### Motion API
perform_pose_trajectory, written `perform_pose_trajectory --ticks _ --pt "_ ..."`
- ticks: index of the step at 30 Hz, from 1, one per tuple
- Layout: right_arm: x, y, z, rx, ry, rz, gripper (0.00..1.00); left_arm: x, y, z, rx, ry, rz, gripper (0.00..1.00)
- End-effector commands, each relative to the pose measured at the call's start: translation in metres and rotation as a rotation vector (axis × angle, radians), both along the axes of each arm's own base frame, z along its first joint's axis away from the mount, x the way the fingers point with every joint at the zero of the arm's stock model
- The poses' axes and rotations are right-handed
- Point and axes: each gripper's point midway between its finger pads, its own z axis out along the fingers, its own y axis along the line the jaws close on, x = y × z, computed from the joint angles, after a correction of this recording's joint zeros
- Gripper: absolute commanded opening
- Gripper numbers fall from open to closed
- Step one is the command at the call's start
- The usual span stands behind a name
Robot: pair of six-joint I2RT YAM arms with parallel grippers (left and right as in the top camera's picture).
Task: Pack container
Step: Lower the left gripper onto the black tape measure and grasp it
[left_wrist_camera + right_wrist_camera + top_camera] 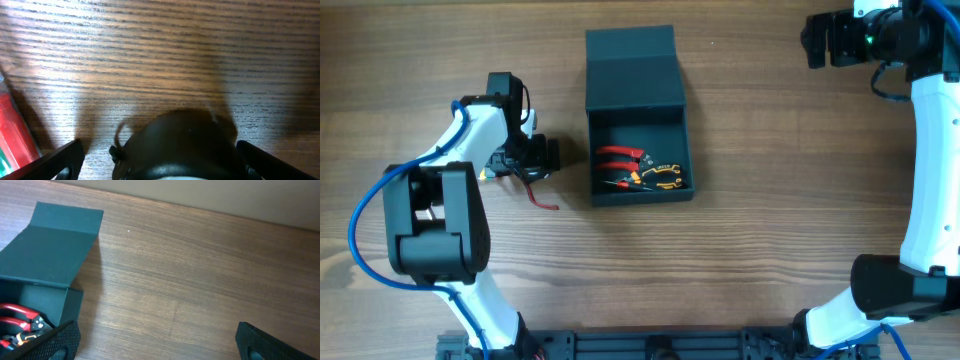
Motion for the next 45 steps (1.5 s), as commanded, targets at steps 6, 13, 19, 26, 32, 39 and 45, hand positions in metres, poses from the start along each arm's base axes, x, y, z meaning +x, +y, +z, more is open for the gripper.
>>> perform_pose_trajectory --ticks 6,13,19,26,32,39,45 --pt "0.0017 0.0003 -0.0088 -0.001 0.024 0.004 1.00 -0.0225 0.0018 -0.0211 0.002 0.065 -0.011 1.00" --pt "0.0016 0.0002 -0.0089 -0.001 0.025 0.004 1.00 -0.0201 0.0010 -0.0212 0.002 0.055 -0.013 0.99" --pt "0.0016 0.0002 -0.0088 -0.001 0.024 0.004 1.00 -0.0201 0.0010 -0.0212 0.002 0.055 -0.013 0.87" --pt "0.0016 0.0003 -0.0088 -0.001 0.024 0.004 1.00 -0.0200 0.0008 -0.0212 0.002 0.055 -0.013 0.75" --pt "0.0016 0.0003 -0.0089 0.000 0.025 0.004 1.00 -0.0198 0.0008 -0.0212 0.002 0.054 -0.013 0.72" --pt "0.0012 0.0003 -0.0092 0.000 0.027 0.004 1.00 -0.0198 0.0008 -0.0212 0.001 0.054 -0.013 0.62" --pt "0.0010 0.0003 -0.0093 0.000 0.028 0.004 1.00 -0.0199 0.0008 -0.0212 0.001 0.055 -0.013 0.58"
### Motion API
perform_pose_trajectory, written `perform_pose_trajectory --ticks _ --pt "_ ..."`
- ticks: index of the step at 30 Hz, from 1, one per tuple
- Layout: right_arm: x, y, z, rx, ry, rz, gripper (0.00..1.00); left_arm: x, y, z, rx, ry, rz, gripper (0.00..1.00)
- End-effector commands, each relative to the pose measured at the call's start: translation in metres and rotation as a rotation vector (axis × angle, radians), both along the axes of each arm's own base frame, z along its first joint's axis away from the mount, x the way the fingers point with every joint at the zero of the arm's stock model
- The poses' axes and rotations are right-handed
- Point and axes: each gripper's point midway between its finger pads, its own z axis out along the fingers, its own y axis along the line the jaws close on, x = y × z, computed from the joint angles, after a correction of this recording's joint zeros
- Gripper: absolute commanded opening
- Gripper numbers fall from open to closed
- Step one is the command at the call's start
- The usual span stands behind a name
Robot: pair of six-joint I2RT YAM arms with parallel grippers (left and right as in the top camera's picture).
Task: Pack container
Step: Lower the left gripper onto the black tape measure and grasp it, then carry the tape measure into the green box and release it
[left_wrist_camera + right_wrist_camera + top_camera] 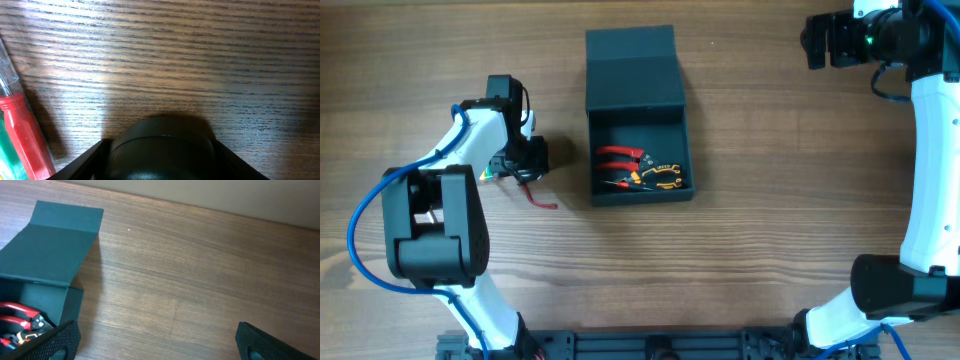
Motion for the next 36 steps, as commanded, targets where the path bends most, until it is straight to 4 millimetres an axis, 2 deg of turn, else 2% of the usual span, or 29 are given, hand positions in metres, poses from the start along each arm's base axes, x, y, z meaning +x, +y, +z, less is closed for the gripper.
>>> perform_pose_trajectory --ticks 1,11,15,17,20,23,25,31,32,33,34,36 --pt "0.002 0.000 -0.008 0.000 0.022 0.004 1.00 -0.019 -0.003 -0.020 -0.023 0.073 -0.006 0.58" --pt "0.002 0.000 -0.009 0.000 0.023 0.004 1.00 -0.020 -0.008 -0.019 -0.049 0.080 0.006 0.47" --pt "0.002 0.000 -0.008 0.000 0.022 0.005 1.00 -0.020 -0.008 -0.016 -0.049 0.087 0.014 0.39" --pt "0.002 0.000 -0.008 -0.001 0.022 0.004 1.00 -0.019 -0.008 -0.011 -0.049 0.092 0.014 0.30" --pt "0.002 0.000 -0.008 -0.002 0.020 0.004 1.00 -0.012 -0.008 0.000 -0.049 0.090 0.014 0.22" --pt "0.004 0.000 -0.007 -0.002 0.014 0.004 1.00 -0.003 -0.008 0.015 -0.049 0.082 0.013 0.08" --pt "0.004 -0.002 -0.007 -0.010 0.013 -0.003 1.00 0.004 -0.008 0.028 -0.049 0.073 0.013 0.04" --pt "0.004 -0.003 -0.008 -0.013 0.016 -0.006 1.00 0.029 -0.011 0.078 -0.062 -0.003 0.041 0.04" --pt "0.003 -0.004 -0.007 -0.015 0.013 -0.015 1.00 0.036 -0.018 0.097 -0.071 -0.041 0.026 0.04" --pt "0.004 -0.007 -0.006 -0.016 0.010 -0.043 1.00 0.039 -0.023 0.107 -0.071 -0.058 0.011 0.04" --pt "0.004 -0.018 -0.001 -0.022 -0.007 -0.124 1.00 0.043 -0.037 0.127 -0.074 -0.094 -0.027 0.04" --pt "0.004 -0.035 0.007 -0.018 -0.037 -0.222 1.00 0.046 -0.059 0.148 -0.074 -0.137 -0.087 0.04"
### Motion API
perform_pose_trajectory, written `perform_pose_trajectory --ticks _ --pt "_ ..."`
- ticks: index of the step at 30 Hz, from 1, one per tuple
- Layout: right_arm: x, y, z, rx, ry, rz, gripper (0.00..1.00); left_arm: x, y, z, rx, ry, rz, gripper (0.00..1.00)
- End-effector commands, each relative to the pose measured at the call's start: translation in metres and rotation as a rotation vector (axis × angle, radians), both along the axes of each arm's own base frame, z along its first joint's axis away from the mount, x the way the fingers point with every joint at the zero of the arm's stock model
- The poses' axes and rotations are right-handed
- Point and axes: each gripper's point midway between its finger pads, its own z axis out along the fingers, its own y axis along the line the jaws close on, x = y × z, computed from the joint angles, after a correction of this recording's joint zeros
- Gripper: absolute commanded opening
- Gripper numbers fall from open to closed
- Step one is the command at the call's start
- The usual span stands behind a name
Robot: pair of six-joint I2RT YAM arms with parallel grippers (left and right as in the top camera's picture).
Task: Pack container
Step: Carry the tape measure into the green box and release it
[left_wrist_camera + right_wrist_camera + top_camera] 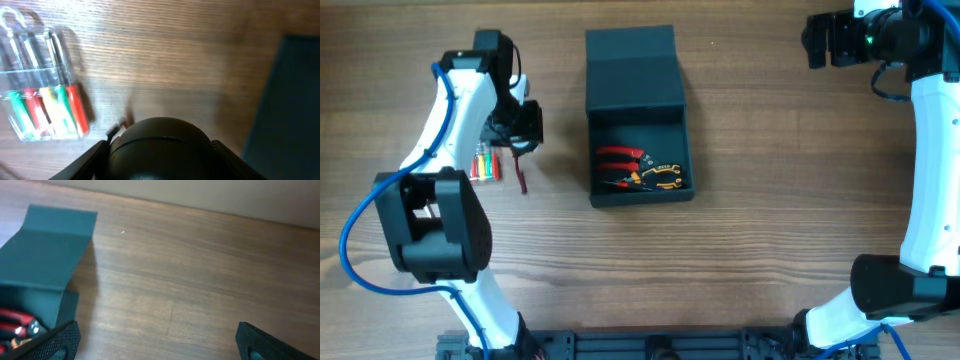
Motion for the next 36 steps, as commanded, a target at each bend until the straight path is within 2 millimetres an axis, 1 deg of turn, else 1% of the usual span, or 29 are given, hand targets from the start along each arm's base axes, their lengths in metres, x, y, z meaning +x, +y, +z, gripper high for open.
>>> perform_pose_trajectory --ticks 1,2,3,5,6,8,12,15,17,19,23,30,36 --pt "-0.001 -0.035 0.008 0.012 -0.037 -0.223 1.00 0.015 -0.052 0.064 -0.028 -0.168 -0.116 0.04" --pt "-0.002 -0.041 0.011 0.029 -0.048 -0.254 1.00 0.015 -0.060 0.070 -0.018 -0.183 -0.140 0.04" --pt "-0.004 -0.053 0.015 0.064 -0.063 -0.323 1.00 0.015 -0.070 0.079 -0.001 -0.207 -0.171 0.04" --pt "-0.010 -0.072 0.019 0.120 -0.076 -0.407 1.00 0.016 -0.091 0.094 0.040 -0.260 -0.250 0.04" --pt "-0.012 -0.078 0.019 0.157 -0.075 -0.410 1.00 0.015 -0.107 0.101 0.052 -0.289 -0.328 0.04" --pt "-0.015 -0.086 0.018 0.216 -0.068 -0.408 1.00 0.015 -0.131 0.110 0.082 -0.343 -0.427 0.04" --pt "-0.023 -0.100 0.015 0.240 -0.051 -0.430 1.00 0.016 -0.174 0.115 0.128 -0.426 -0.664 0.04" --pt "-0.025 -0.102 0.014 0.236 -0.045 -0.432 1.00 0.024 -0.198 0.114 0.133 -0.480 -0.773 0.04" --pt "-0.025 -0.102 0.014 0.235 -0.043 -0.430 1.00 0.029 -0.205 0.110 0.129 -0.496 -0.786 0.04" --pt "-0.026 -0.101 0.013 0.235 -0.040 -0.430 1.00 0.034 -0.208 0.104 0.128 -0.498 -0.786 0.04" --pt "-0.026 -0.101 0.013 0.235 -0.037 -0.431 1.00 0.039 -0.211 0.086 0.129 -0.465 -0.791 0.04" --pt "-0.026 -0.101 0.013 0.235 -0.038 -0.431 1.00 0.035 -0.225 0.046 0.066 -0.376 -0.821 0.04" --pt "-0.027 -0.102 0.012 0.221 -0.032 -0.421 1.00 0.032 -0.232 0.034 0.059 -0.349 -0.838 0.04"
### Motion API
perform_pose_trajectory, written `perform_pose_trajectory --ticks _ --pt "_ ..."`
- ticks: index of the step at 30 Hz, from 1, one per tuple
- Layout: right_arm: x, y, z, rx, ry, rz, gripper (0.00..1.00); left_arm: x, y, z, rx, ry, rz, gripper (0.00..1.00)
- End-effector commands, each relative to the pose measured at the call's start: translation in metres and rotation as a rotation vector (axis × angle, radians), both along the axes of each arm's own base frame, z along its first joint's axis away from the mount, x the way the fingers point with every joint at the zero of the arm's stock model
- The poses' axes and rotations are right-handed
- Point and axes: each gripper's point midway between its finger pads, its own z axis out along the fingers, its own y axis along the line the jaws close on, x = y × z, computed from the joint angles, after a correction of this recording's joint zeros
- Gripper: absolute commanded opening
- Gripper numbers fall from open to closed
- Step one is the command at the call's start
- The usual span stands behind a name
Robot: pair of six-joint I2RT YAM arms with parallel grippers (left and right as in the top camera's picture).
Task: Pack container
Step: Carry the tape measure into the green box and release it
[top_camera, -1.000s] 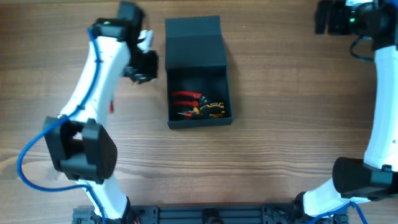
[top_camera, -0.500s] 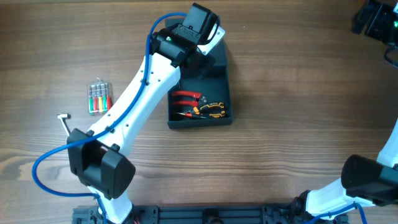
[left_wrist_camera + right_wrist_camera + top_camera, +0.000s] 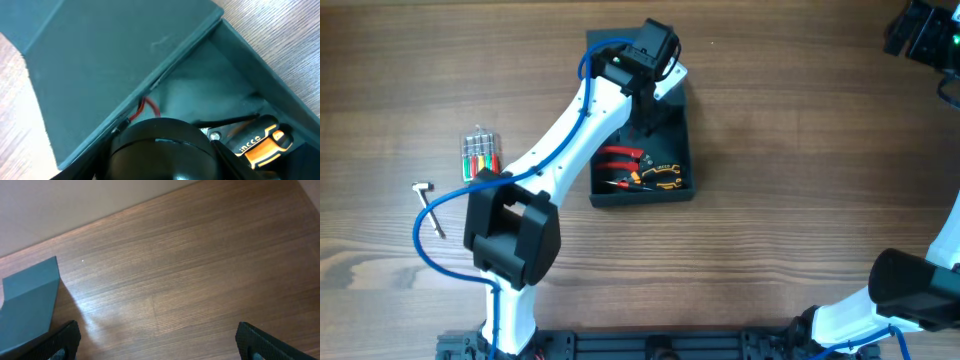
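The dark teal box [image 3: 642, 198] lies with its lid [image 3: 115, 60] folded back. Inside lie red-handled pliers [image 3: 620, 157] and yellow-handled pliers [image 3: 662, 176], whose orange and black handle [image 3: 260, 141] shows in the left wrist view. My left gripper [image 3: 648, 105] hangs over the back of the box, shut on a black round object [image 3: 162, 147] with a thin red lead [image 3: 146, 107]. My right gripper [image 3: 918, 30] sits at the far right corner, open and holding nothing, its fingers [image 3: 62, 341] wide apart.
A clear pack of coloured screwdrivers [image 3: 480, 152] lies on the table at the left. A small metal L-shaped key [image 3: 428, 205] lies just below it. The lid's corner [image 3: 25, 305] shows in the right wrist view.
My left gripper has moved from beside the screwdriver pack to above the back of the box, still holding the black round object. The right gripper has shifted farther right. The L-shaped key now shows.
My left gripper stood open around the black round object on the table left of the box. Then it was shut on it. Then it held it up near the screwdriver pack, red lead dangling, and now over the box.
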Motion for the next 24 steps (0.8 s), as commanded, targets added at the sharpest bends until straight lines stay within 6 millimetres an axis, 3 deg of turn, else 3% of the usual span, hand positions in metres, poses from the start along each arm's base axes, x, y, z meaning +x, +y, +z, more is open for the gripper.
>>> perform_pose_trajectory --ticks 1,13,24 --pt "-0.008 0.006 0.012 -0.004 -0.025 0.012 1.00 -0.001 -0.013 0.000 -0.032 0.008 -0.046 0.04" --pt "-0.009 0.006 0.011 -0.003 -0.021 0.012 1.00 -0.014 -0.035 -0.035 -0.046 0.098 -0.092 0.04" --pt "-0.010 0.007 0.010 -0.002 -0.017 0.012 1.00 -0.013 -0.037 -0.062 -0.024 0.133 -0.094 0.04"
